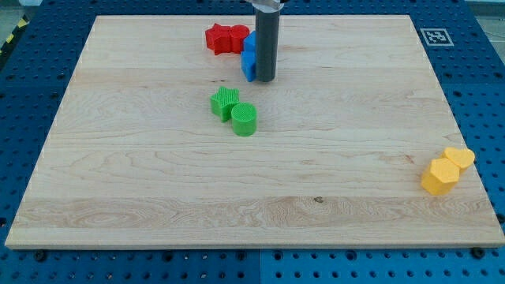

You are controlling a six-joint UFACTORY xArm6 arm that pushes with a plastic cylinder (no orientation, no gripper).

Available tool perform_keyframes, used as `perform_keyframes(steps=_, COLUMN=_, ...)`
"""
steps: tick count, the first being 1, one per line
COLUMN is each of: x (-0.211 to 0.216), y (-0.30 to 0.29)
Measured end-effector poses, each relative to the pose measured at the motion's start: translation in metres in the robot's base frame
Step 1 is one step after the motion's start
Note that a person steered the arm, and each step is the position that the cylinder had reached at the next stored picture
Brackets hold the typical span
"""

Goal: Move your hand towards the center right of the board

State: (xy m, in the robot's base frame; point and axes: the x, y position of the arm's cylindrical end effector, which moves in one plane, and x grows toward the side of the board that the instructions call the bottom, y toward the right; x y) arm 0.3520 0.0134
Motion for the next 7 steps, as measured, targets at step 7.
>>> perform_keyframes(steps=7, x=-0.021, y=-0.020)
